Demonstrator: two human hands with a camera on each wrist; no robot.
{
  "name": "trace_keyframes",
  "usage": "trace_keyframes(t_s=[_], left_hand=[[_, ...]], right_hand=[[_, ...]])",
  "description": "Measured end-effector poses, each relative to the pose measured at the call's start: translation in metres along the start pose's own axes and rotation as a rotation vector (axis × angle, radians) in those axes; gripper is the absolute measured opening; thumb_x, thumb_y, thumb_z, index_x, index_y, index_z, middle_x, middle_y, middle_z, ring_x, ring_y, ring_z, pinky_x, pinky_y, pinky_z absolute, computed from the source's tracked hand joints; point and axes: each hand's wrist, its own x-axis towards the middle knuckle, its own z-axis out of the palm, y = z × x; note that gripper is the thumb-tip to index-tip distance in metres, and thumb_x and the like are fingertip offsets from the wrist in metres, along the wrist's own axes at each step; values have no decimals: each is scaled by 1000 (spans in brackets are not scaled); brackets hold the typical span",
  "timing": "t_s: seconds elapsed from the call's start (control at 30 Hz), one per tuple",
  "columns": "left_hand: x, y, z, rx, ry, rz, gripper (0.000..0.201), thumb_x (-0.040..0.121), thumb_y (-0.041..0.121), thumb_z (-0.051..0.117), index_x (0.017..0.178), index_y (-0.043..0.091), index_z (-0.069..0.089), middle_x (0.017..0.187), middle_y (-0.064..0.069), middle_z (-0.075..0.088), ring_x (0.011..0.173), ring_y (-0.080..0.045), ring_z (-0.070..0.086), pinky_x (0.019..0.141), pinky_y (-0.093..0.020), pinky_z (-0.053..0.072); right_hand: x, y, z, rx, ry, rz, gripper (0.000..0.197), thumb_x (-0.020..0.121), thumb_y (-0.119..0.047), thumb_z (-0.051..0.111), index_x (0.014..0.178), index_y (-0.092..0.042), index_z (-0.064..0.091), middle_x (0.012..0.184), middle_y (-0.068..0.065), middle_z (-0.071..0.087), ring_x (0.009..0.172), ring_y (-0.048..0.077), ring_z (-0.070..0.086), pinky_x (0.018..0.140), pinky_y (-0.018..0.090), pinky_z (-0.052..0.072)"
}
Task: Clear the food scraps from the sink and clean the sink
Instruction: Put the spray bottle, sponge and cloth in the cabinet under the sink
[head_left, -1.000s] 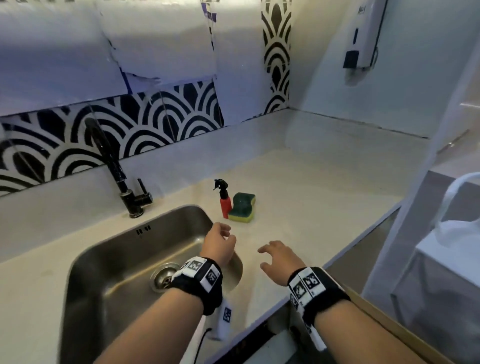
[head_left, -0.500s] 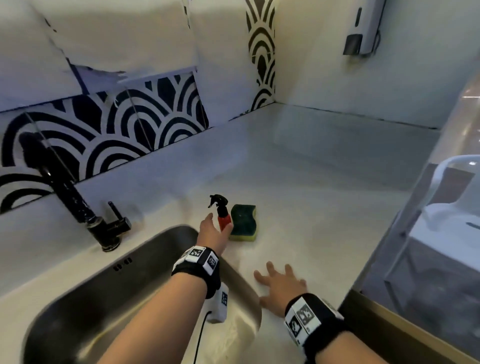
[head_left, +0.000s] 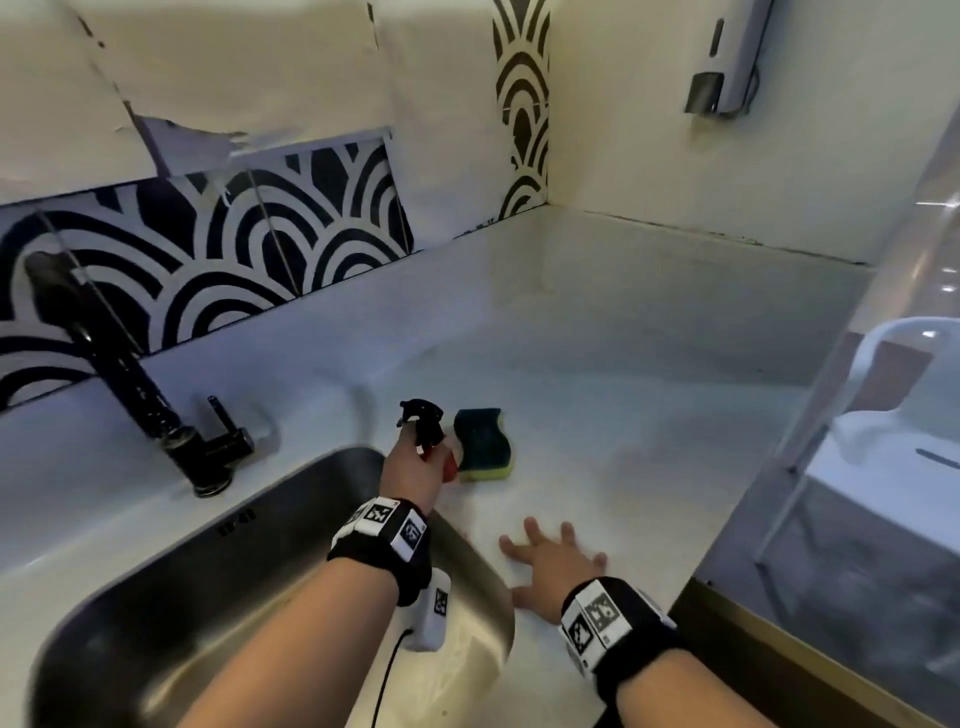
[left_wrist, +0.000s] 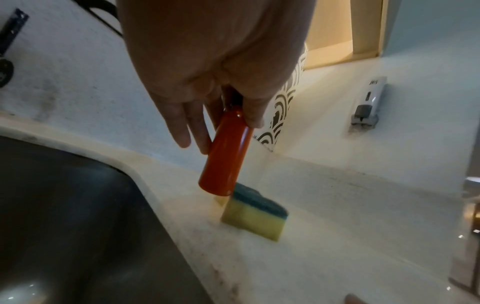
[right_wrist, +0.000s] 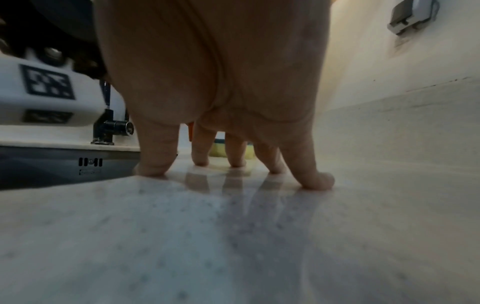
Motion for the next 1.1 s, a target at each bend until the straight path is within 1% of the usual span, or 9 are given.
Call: trace_keyframes(t_s=[0.17,0.23,0.33,0.5,0.6,0.73,0.83,0.9,1.1], left_hand=[[-63,14,-23,-100,-42,14,38,89,34,61,123,19,53,107,2,60,95,-15,54,85,-24,38],[-91,14,-23,-50,-96,12,37,88,38,62,121,23,54,107,4,63,94,-12,57,84,-25,40],[-137,13,-15,-2,-148,23,33,86,39,64,116,28,56,103,8,65,92,-8,60,81,-23,44],[-210,26,1,-67,-131,58,25,85,26,68,109,25,59,89,9,67,79,1,62,64,-1,42],[-246,22,8,-24,-157,73,31,84,31,68,114,26,62,98,14,67,86,4,62,71,-2,44],[-282,4,2,213,-268,59,43,85,45,62,126,30,56,123,17,54,110,-2,55,94,-21,44],[-296,-29,-3,605,-341,101,57,88,59,35,137,31,46,146,11,39,135,-7,36,109,-20,27],[-304,-51,-2,700,-363,128,76,79,64,11,140,31,42,152,5,33,140,-10,29,111,-24,26],[-305,-67,0,749,-254,191,54,89,39,31,142,36,37,154,9,28,143,-15,26,113,-37,29]], right_hand=[[-17,2,6,243,206,-28,64,88,-45,54,145,-39,26,157,-7,21,145,24,17,115,54,19],[-32,3,8,455,329,-117,65,87,-44,57,145,-35,28,151,-4,35,135,19,38,112,41,32],[-64,-1,13,576,415,-303,71,85,-40,63,146,-32,27,145,-6,39,130,16,43,106,32,38],[-111,7,31,639,421,-407,52,84,-19,62,131,-30,43,114,-6,58,105,15,60,89,29,49],[-133,28,52,620,403,-432,49,85,-14,59,131,-26,46,115,-2,57,104,17,60,86,26,47],[-158,57,81,660,396,-436,36,87,-20,64,120,-26,52,104,-4,53,94,12,57,78,16,41],[-168,91,114,667,369,-402,34,84,-28,68,113,-32,50,105,-4,56,97,13,58,84,26,47],[-171,113,139,673,308,-370,36,84,-27,69,115,-32,51,109,-2,58,99,14,60,81,19,47],[-150,135,205,594,85,-297,44,87,-17,66,129,-16,52,120,2,54,110,13,54,84,11,39]])
